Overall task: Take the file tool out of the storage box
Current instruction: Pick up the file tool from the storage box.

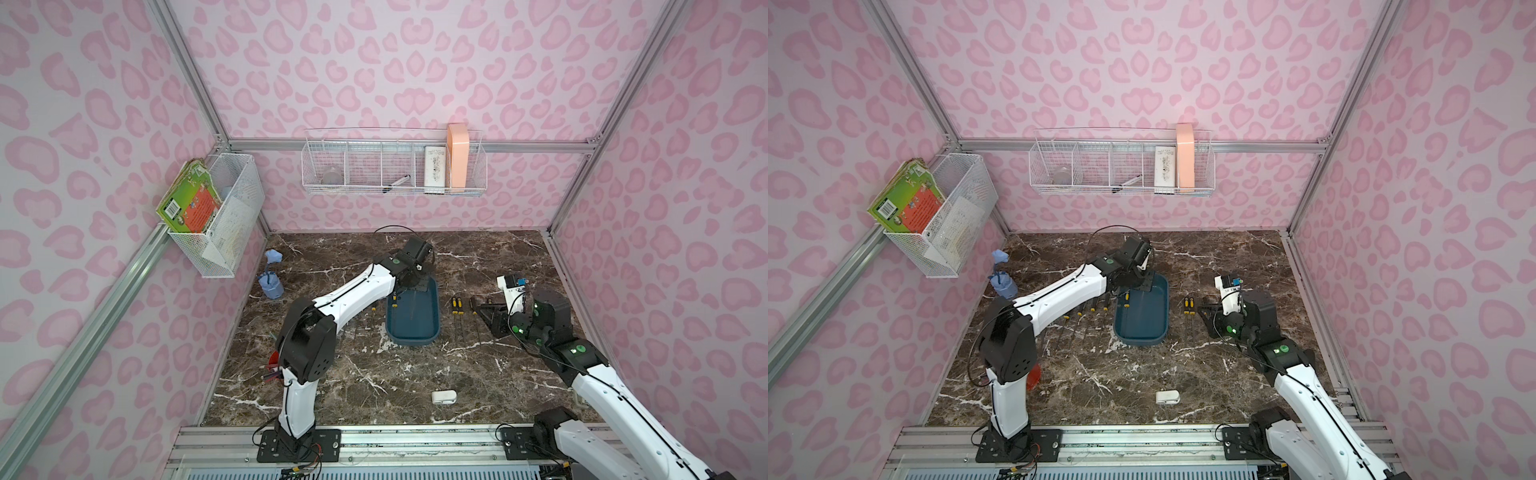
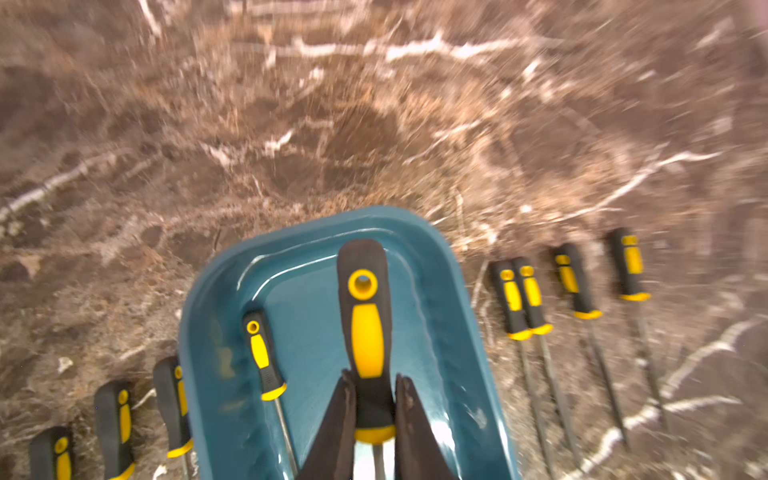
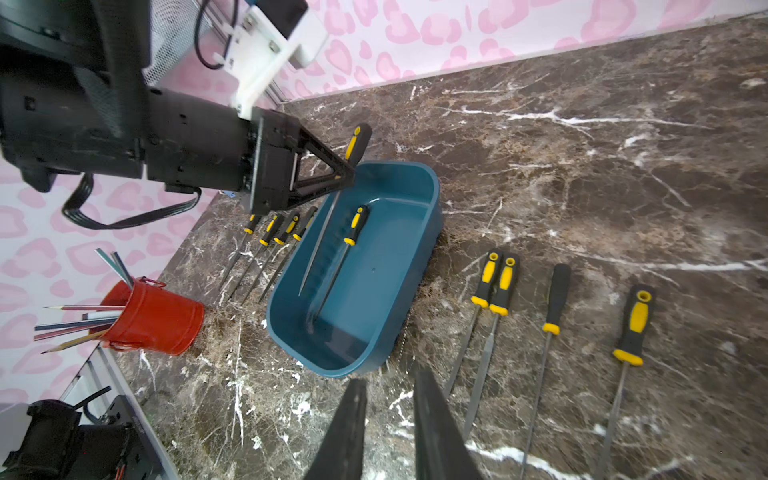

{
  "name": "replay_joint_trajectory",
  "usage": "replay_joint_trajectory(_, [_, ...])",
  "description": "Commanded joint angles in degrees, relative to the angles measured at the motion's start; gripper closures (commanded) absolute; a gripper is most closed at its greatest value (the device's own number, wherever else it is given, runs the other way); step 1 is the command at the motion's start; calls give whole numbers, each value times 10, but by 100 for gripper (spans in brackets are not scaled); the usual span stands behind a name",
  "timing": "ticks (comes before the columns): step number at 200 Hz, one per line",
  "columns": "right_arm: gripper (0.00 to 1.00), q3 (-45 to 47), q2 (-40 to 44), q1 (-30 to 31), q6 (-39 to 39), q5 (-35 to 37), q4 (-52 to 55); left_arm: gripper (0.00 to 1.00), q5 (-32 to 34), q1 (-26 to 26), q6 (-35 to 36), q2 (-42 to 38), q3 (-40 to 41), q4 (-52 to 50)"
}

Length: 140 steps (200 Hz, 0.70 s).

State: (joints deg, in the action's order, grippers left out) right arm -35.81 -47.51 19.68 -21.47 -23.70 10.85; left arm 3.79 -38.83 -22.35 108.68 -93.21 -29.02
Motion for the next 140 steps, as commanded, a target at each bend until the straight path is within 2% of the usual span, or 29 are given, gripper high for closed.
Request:
replay_joint_trajectory(1, [78, 12, 17, 6, -17, -46, -58, 100, -114, 3, 9, -66, 68, 150])
replay_joint_trajectory(23, [76, 32, 33, 23, -38, -64, -101, 100, -215, 4, 3, -152, 187, 323])
replay_joint_trajectory(38, [75, 43, 36, 34, -57, -80, -128, 100, -221, 4, -3, -206, 253, 403])
replay_joint_trajectory(66, [73, 73, 25, 64, -102, -109, -200, 100, -224, 3, -10, -282, 300, 404])
replay_joint_trajectory(82, [71, 73, 10, 91, -112, -102, -220, 100, -237, 3, -11, -306, 316, 407])
replay_joint_trajectory(140, [58, 23, -60, 204, -116, -48, -245, 100, -251, 2, -24, -320, 332, 401])
